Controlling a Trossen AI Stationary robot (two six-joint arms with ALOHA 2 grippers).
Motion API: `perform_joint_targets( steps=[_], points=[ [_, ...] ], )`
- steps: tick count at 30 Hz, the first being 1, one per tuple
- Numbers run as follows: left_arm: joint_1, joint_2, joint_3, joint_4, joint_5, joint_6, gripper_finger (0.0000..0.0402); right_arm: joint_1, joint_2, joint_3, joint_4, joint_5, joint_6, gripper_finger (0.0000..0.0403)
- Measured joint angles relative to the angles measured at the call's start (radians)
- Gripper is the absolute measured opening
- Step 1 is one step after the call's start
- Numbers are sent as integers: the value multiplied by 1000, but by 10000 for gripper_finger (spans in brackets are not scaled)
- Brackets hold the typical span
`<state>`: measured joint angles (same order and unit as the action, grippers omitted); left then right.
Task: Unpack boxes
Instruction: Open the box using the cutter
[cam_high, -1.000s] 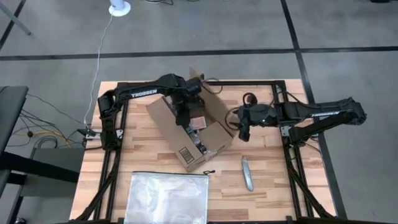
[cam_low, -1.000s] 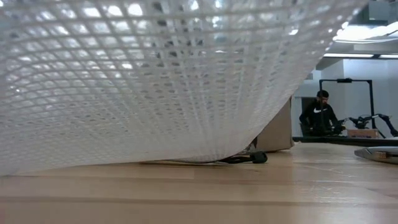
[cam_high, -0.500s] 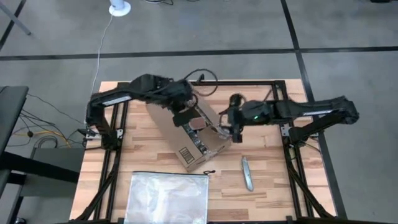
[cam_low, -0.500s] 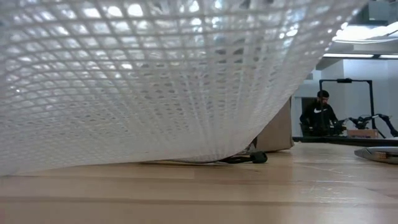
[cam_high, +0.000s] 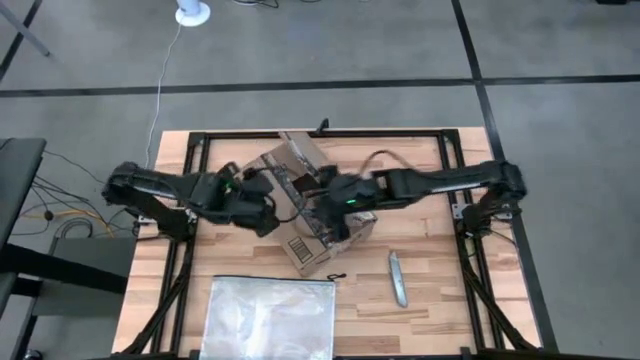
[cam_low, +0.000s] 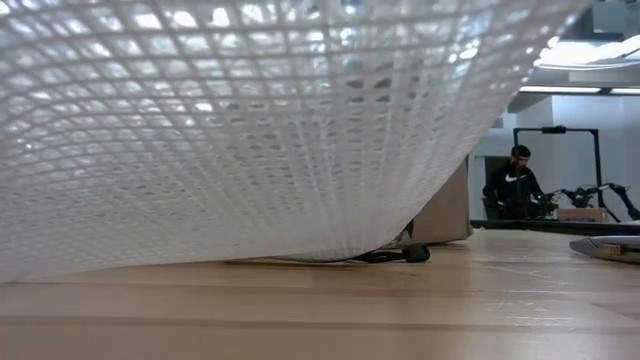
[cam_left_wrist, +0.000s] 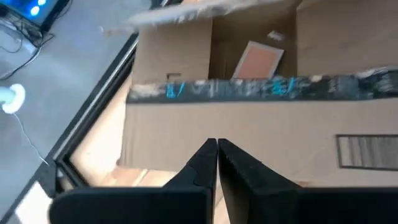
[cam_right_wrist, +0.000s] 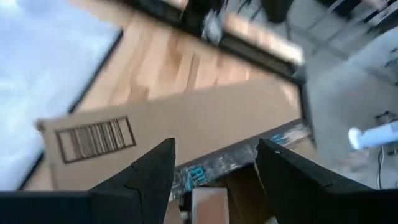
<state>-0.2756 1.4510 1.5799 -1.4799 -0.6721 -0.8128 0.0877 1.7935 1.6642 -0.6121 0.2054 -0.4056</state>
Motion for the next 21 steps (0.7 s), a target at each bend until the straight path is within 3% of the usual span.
perform_joint_targets(
  steps=[5,10,15,21],
  points=[
    [6,-162,-308,285,36,34,0,-31,173,133,-177,2,-82,207],
    [77,-209,-546,652,104,207,0,-108,215,180,-287,90,-94,207],
    [160,-162,-672,959,108,359,0,-183,179,196,-377,133,-94,207],
    [251,-55,-740,1188,117,469,0,-252,107,196,-417,194,-97,207]
  ],
)
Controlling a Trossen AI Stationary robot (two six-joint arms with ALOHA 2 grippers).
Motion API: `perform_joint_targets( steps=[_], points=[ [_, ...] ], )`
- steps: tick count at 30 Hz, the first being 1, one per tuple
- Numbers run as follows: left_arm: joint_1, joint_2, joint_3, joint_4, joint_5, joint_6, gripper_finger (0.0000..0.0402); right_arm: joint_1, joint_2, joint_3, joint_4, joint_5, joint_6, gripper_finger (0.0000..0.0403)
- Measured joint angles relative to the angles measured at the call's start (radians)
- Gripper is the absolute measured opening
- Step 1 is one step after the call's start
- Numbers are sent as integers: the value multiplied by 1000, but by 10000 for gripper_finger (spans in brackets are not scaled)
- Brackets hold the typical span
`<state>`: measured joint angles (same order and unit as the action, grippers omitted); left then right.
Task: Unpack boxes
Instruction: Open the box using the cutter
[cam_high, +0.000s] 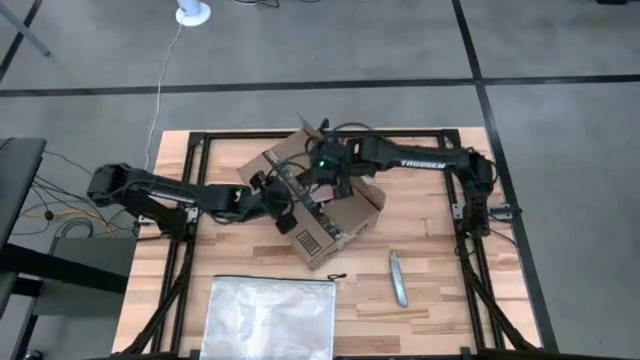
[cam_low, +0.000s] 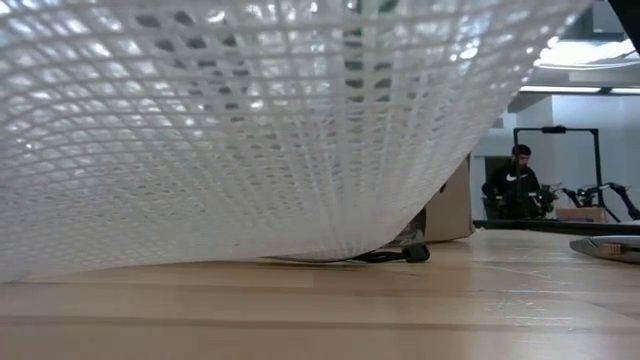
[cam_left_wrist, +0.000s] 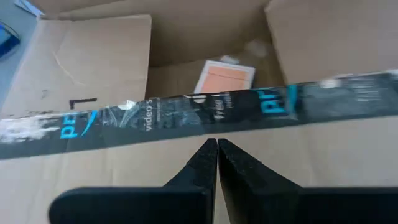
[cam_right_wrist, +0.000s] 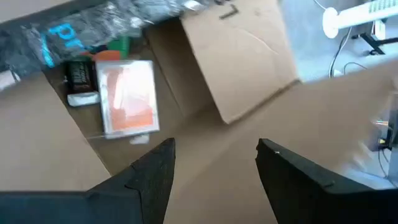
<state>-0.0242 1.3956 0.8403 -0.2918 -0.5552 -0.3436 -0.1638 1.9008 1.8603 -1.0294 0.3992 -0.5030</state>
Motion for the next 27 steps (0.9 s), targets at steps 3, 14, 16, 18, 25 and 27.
perform_joint_targets(
  steps=[3,14,16,18,25,27],
  points=[
    [24,62,-24,33,42,5,0,-47,-22,0,-38,-4,-3,207],
    [-7,61,-47,18,60,-58,0,-308,-65,-5,-212,-148,78,207],
    [-4,56,-48,18,57,-58,0,-340,-68,-44,-183,-245,110,207],
    [3,55,-48,19,57,-56,0,-351,-66,-101,-144,-291,118,207],
    [4,54,-49,15,55,-58,0,-351,-65,-343,51,-308,134,207],
    [4,55,-49,15,56,-58,0,-356,-64,-393,77,-332,141,207]
  ],
)
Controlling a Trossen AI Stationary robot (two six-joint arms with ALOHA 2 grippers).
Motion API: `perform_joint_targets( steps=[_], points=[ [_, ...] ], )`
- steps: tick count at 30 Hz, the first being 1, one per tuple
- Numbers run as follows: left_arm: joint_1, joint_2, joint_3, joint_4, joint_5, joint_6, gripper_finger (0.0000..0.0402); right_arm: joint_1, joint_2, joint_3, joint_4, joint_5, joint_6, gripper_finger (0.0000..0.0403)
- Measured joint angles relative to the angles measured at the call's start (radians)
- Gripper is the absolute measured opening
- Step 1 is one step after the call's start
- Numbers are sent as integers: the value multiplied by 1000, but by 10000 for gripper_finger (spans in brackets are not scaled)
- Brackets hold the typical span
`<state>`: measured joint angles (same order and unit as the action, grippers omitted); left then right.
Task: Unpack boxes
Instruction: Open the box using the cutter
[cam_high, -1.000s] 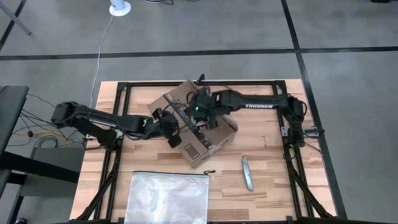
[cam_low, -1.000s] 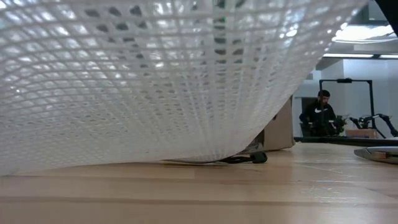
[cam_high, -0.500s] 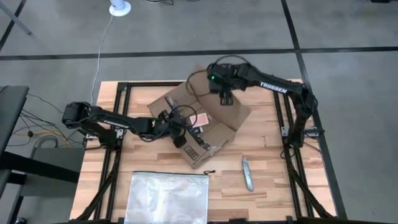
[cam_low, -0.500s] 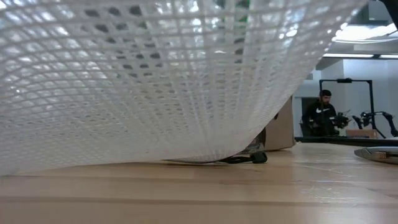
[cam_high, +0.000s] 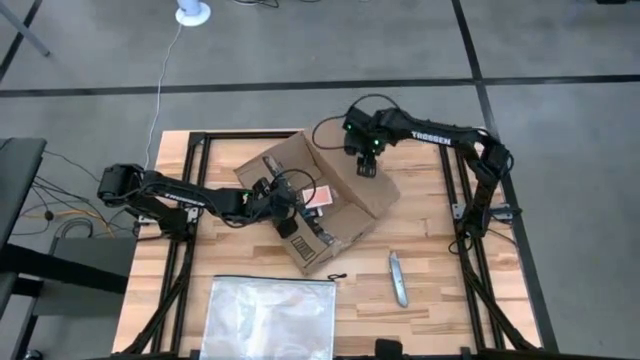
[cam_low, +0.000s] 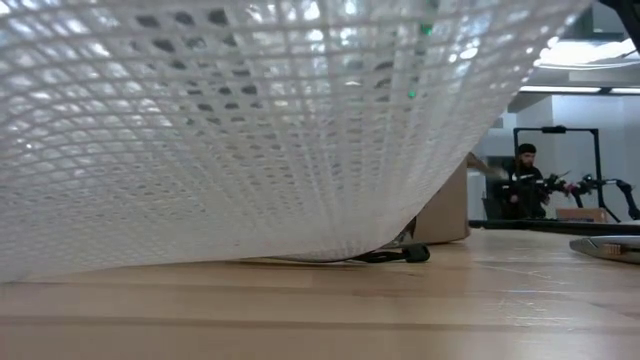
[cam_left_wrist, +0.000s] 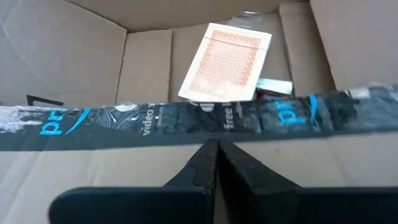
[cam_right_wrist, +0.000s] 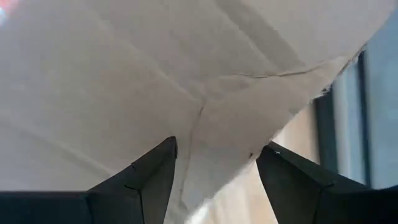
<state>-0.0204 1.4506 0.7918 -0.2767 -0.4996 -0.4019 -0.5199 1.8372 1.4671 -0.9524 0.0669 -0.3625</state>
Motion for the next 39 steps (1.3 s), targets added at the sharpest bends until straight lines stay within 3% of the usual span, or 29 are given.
perform_joint_targets(
  steps=[4,11,17,19,24,29,34,39],
  points=[
    [0,0,0,3,-1,0,0,10,0,-82,39,-94,15,207],
    [0,0,0,4,-2,0,0,100,1,-146,156,-170,16,207],
    [1,0,0,2,-3,0,0,159,1,-148,239,-176,-2,207],
    [1,0,12,-20,-2,9,0,158,-2,-140,188,-143,-50,207],
    [-3,-66,142,-242,-1,47,0,90,-78,-61,-78,79,-183,207],
    [-31,-172,319,-473,-2,32,0,78,-210,76,-136,51,-98,207],
    [-138,-311,333,-660,-13,-167,0,193,-252,138,29,-165,68,207],
    [-377,-427,108,-784,-10,-600,0,368,-141,131,226,-175,28,207]
  ],
)
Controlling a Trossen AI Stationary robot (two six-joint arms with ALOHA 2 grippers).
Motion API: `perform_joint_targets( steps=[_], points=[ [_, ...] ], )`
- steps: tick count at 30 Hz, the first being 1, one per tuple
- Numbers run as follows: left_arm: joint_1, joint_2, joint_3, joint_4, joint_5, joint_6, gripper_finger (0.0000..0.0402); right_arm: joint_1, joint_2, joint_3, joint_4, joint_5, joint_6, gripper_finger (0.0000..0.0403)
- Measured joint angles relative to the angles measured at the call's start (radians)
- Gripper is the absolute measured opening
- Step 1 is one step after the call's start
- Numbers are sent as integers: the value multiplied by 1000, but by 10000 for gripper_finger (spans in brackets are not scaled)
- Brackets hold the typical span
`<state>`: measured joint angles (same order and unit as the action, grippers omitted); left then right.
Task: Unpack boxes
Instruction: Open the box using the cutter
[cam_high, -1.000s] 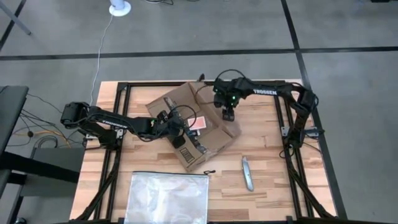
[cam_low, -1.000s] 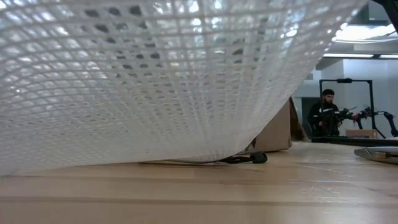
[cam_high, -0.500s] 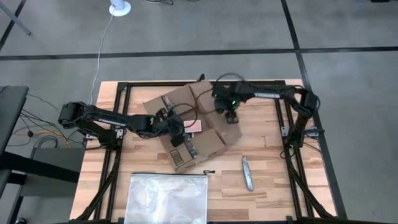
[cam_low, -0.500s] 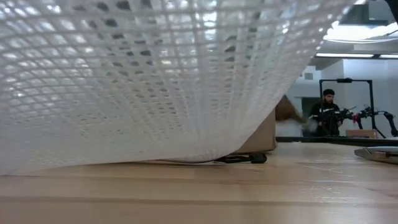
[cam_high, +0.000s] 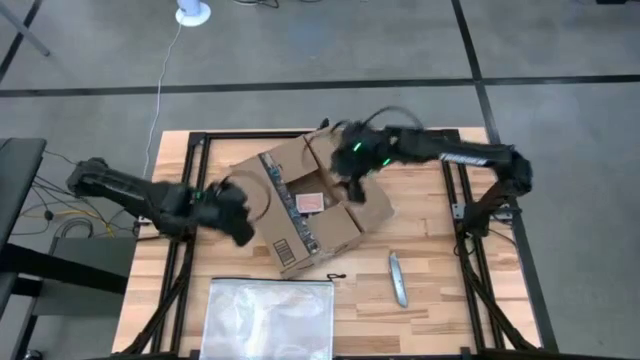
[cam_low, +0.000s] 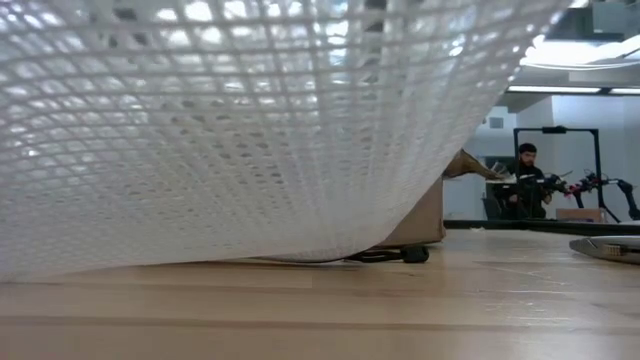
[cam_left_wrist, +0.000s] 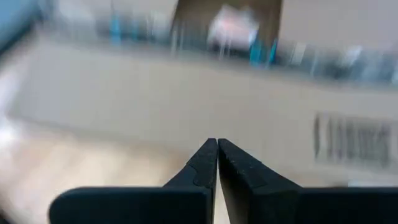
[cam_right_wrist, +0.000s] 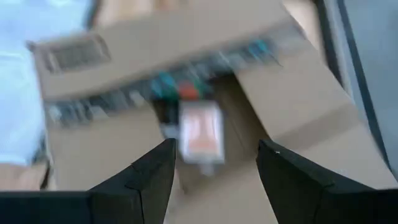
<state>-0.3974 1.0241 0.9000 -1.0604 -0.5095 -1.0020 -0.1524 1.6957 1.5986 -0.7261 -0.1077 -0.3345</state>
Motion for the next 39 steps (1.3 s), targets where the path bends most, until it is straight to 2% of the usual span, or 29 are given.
perform_joint_targets(
  steps=[3,6,12,18,22,30,36,39],
  points=[
    [-129,-16,-135,71,36,-170,0,53,105,0,63,76,-96,207],
    [-160,11,-228,156,30,-214,0,53,210,-1,75,147,-169,207],
    [-98,106,-308,309,-98,-150,0,30,354,61,110,161,-173,207],
    [17,223,-317,482,-107,3,0,64,440,141,123,100,-180,207],
    [76,276,-318,565,-105,75,0,72,432,147,121,89,-173,208],
    [167,286,-300,741,-94,234,0,82,328,209,129,76,-157,208],
    [239,287,-272,889,-53,403,0,108,333,260,143,76,-168,208],
    [261,287,-257,910,-52,447,0,111,340,262,146,76,-158,208]
  ],
)
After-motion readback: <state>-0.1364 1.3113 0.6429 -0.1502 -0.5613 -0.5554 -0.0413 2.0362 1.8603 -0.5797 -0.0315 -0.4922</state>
